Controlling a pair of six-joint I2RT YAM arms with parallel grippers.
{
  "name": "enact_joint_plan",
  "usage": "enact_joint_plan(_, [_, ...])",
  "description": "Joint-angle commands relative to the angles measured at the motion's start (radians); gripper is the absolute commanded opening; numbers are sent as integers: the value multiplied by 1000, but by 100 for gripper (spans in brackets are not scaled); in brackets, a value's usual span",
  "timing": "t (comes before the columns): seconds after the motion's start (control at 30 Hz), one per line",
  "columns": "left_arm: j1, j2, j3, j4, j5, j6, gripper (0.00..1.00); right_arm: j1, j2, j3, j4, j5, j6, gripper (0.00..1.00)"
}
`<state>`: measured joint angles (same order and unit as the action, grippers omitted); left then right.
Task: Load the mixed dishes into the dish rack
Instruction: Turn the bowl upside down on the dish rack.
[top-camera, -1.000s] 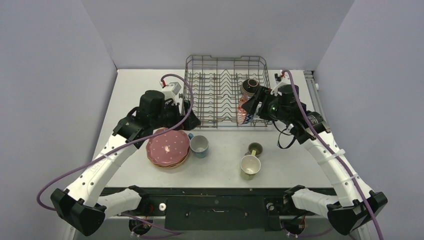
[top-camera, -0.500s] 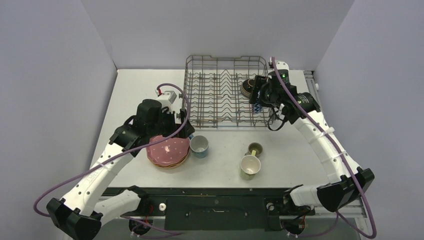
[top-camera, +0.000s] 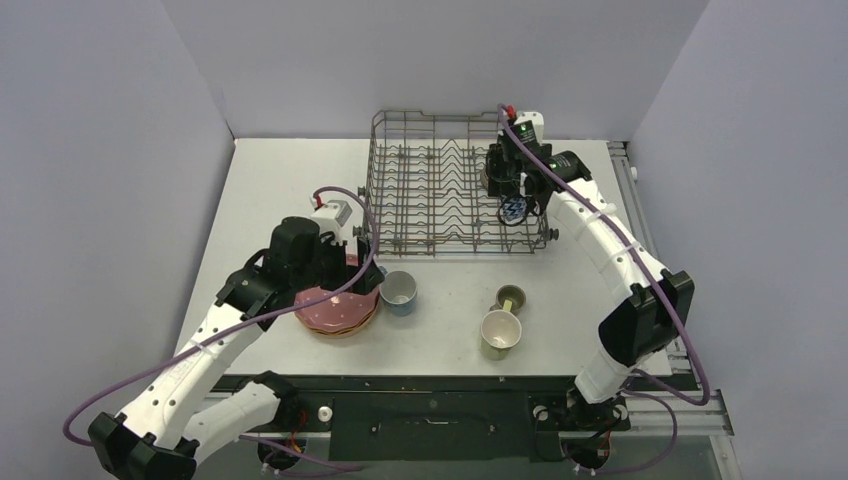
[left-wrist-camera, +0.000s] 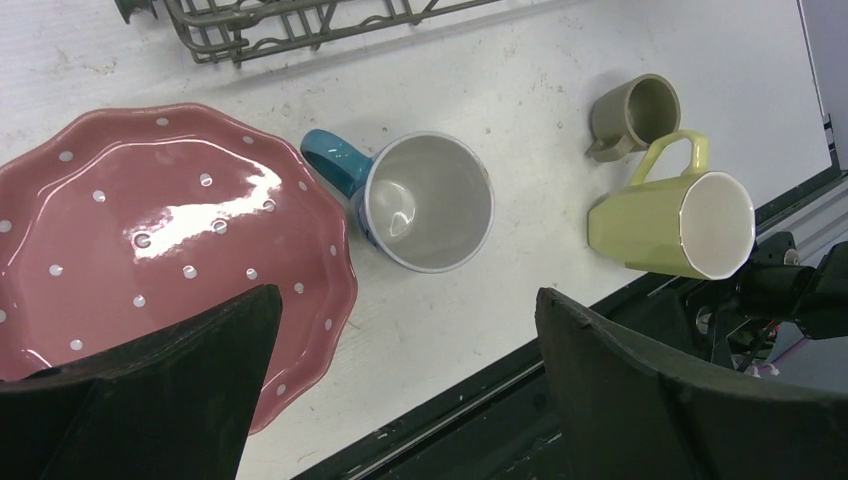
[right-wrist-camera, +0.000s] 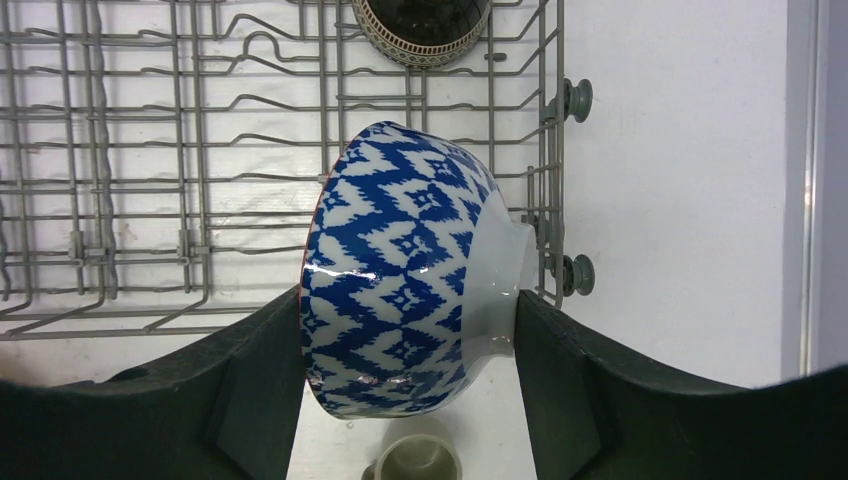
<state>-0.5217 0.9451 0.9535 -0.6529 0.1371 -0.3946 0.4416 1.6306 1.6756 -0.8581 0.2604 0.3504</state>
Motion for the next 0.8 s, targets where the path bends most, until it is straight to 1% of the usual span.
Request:
enact_joint_plan(0.0, [3, -50, -40, 67, 31, 17, 96, 25, 50, 109, -16, 123, -44, 0])
enact_joint_plan(0.13, [3, -82, -75, 81, 33, 13, 96, 37, 134, 175, -56, 185, -61, 0])
enact_joint_plan(0.33, [2, -103, -116, 134, 86, -12, 96, 52, 249, 257, -90, 268, -79, 0])
enact_joint_plan(0.77, [0, -146, -157, 102, 66, -6, 96, 66, 454, 369, -117, 395, -118, 0])
